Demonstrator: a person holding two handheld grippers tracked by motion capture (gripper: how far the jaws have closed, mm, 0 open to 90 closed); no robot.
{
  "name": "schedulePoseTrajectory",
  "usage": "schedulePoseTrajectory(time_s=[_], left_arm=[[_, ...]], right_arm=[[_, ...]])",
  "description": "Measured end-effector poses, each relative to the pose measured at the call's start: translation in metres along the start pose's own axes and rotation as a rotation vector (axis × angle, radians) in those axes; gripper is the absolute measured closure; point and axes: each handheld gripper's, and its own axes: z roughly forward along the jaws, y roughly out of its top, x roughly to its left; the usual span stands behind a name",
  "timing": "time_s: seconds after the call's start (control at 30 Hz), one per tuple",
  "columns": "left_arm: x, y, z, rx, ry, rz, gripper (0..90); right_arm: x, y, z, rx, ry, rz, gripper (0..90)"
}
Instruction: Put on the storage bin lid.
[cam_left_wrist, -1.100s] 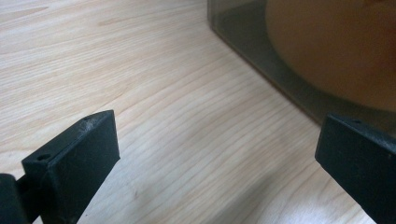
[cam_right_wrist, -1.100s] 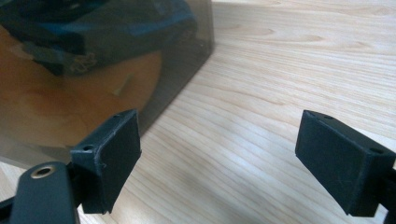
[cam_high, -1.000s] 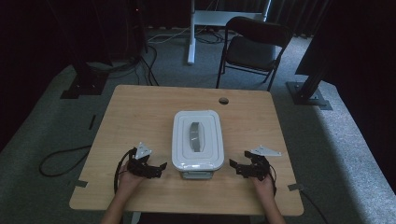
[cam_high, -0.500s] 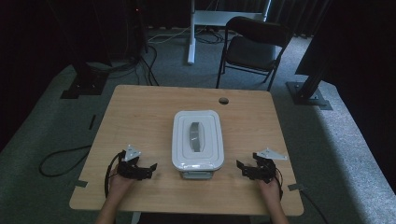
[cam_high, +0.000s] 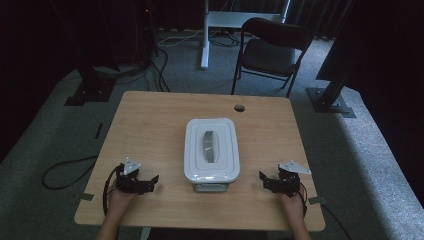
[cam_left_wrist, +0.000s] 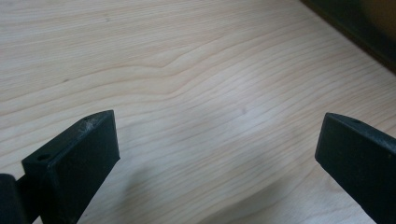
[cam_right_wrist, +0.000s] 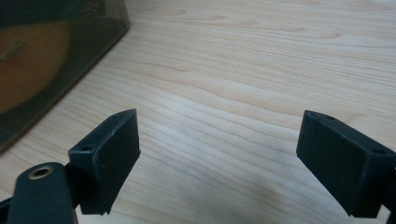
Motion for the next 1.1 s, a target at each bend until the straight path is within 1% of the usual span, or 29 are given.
schedulePoseTrajectory(time_s=[0.03, 0.07, 0.17, 0.2, 0.27, 0.3, 0.37, 0.4, 0.43, 0.47, 0.5, 0.57, 0.6, 0.63, 0.67, 0.73, 0.77, 0.83, 0.87, 1.0, 1.07, 1.1], left_arm=[[0.003, -0.002, -0.002, 0.003, 0.015, -0.006, 0.2], [0.005, -0.003, -0.003, 0.004, 0.019, -0.012, 0.2], [0.011, -0.006, -0.008, 0.005, 0.036, -0.031, 0.2], [0.013, -0.007, -0.009, 0.004, 0.042, -0.038, 0.2], [0.017, -0.009, -0.011, 0.005, 0.053, -0.044, 0.2], [0.019, -0.01, -0.012, 0.01, 0.059, -0.046, 0.2], [0.022, -0.012, -0.013, 0.015, 0.079, -0.062, 0.2], [0.022, -0.012, -0.013, 0.015, 0.079, -0.062, 0.2], [0.025, -0.013, -0.015, 0.017, 0.093, -0.074, 0.2], [0.026, -0.014, -0.016, 0.016, 0.102, -0.08, 0.2], [0.027, -0.015, -0.017, 0.018, 0.108, -0.084, 0.2], [0.029, -0.016, -0.019, 0.019, 0.128, -0.103, 0.2], [0.03, -0.017, -0.02, 0.017, 0.132, -0.108, 0.2], [0.03, -0.018, -0.02, 0.014, 0.138, -0.12, 0.2], [0.031, -0.019, -0.021, 0.016, 0.145, -0.119, 0.2], [0.032, -0.022, -0.023, 0.028, 0.171, -0.121, 0.2], [0.032, -0.023, -0.023, 0.026, 0.175, -0.129, 0.2], [0.033, -0.024, -0.026, 0.027, 0.186, -0.141, 0.2], [0.035, -0.025, -0.027, 0.031, 0.194, -0.146, 0.2], [0.039, -0.025, -0.031, 0.026, 0.229, -0.187, 0.2], [0.04, -0.026, -0.032, 0.027, 0.241, -0.195, 0.2], [0.041, -0.026, -0.032, 0.03, 0.249, -0.197, 0.2]], right_arm=[[-0.001, -0.001, -0.001, 0.001, -0.001, 0.007, 12.7], [-0.004, -0.001, -0.003, -0.004, -0.02, 0.011, 12.7], [-0.007, -0.002, -0.006, -0.011, -0.032, 0.024, 12.7], [-0.009, -0.002, -0.007, -0.014, -0.049, 0.028, 12.7], [-0.011, -0.002, -0.008, -0.015, -0.044, 0.044, 12.7], [-0.012, -0.003, -0.009, -0.015, -0.053, 0.044, 12.7], [-0.014, -0.004, -0.009, -0.014, -0.056, 0.044, 12.7], [-0.014, -0.004, -0.009, -0.014, -0.056, 0.044, 12.7], [-0.015, -0.005, -0.01, -0.016, -0.065, 0.048, 12.7], [-0.017, -0.005, -0.01, -0.009, -0.076, 0.052, 12.7], [-0.019, -0.006, -0.01, -0.013, -0.082, 0.056, 12.7], [-0.021, -0.006, -0.012, -0.015, -0.106, 0.075, 12.7], [-0.022, -0.006, -0.013, -0.02, -0.101, 0.084, 12.7], [-0.023, -0.006, -0.013, -0.021, -0.109, 0.087, 12.7], [-0.024, -0.006, -0.013, -0.018, -0.124, 0.083, 12.7], [-0.026, -0.007, -0.013, -0.001, -0.132, 0.083, 12.7], [-0.026, -0.008, -0.013, 0.001, -0.145, 0.087, 12.7], [-0.027, -0.008, -0.013, 0.008, -0.141, 0.094, 12.7], [-0.028, -0.009, -0.013, 0.006, -0.149, 0.095, 12.7], [-0.028, -0.01, -0.012, 0.017, -0.166, 0.096, 12.7], [-0.029, -0.011, -0.011, 0.027, -0.176, 0.104, 12.7], [-0.029, -0.012, -0.01, 0.038, -0.189, 0.11, 12.7]])
